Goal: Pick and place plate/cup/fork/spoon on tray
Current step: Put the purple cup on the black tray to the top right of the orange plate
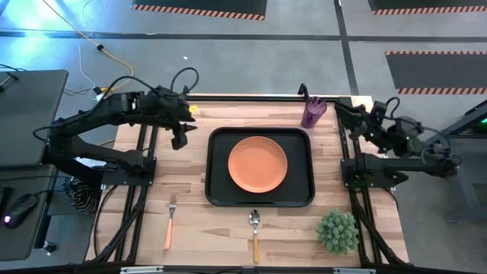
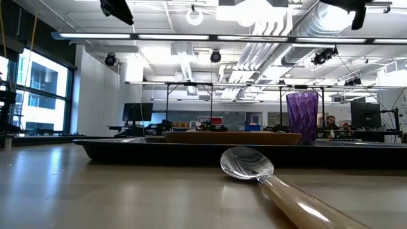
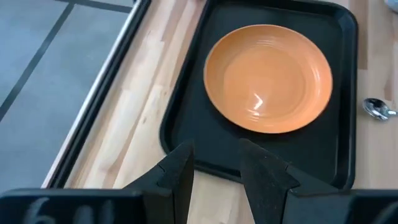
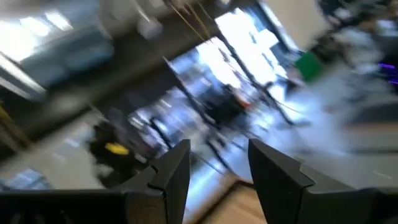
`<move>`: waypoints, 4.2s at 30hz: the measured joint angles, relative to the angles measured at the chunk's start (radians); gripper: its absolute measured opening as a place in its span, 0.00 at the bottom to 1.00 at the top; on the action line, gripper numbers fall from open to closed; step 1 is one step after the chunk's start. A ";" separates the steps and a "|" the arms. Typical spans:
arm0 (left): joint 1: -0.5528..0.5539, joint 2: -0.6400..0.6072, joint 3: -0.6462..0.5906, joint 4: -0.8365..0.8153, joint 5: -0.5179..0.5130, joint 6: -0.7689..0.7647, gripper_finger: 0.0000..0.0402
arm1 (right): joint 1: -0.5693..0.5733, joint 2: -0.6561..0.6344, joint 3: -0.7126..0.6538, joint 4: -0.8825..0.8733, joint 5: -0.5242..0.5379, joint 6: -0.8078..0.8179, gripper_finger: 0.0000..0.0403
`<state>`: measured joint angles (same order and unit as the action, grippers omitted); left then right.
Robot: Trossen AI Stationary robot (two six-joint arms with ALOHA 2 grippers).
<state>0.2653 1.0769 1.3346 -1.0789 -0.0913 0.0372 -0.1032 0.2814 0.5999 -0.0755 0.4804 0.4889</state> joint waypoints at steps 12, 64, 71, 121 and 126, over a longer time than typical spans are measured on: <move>0.160 -0.074 -0.133 0.002 -0.003 -0.017 0.29 | -0.041 0.358 0.489 -0.696 0.128 0.190 0.38; 0.199 -0.069 -0.145 0.037 -0.001 -0.080 0.29 | -0.665 1.177 0.740 -1.061 -0.429 -0.089 0.38; 0.199 -0.069 -0.145 0.037 -0.001 -0.089 0.29 | -0.665 1.224 0.740 -1.061 -0.429 -0.106 0.38; 0.199 -0.069 -0.145 0.037 -0.002 -0.113 0.29 | -0.598 1.184 0.740 -1.169 -0.324 -0.038 0.00; 0.199 -0.069 -0.144 0.037 -0.002 -0.113 0.29 | -0.530 1.124 0.740 -1.175 -0.325 -0.015 0.00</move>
<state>0.4641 1.0080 1.1904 -1.0416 -0.0933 -0.0759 -0.6333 1.4054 1.3399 -1.2507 0.1551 0.4743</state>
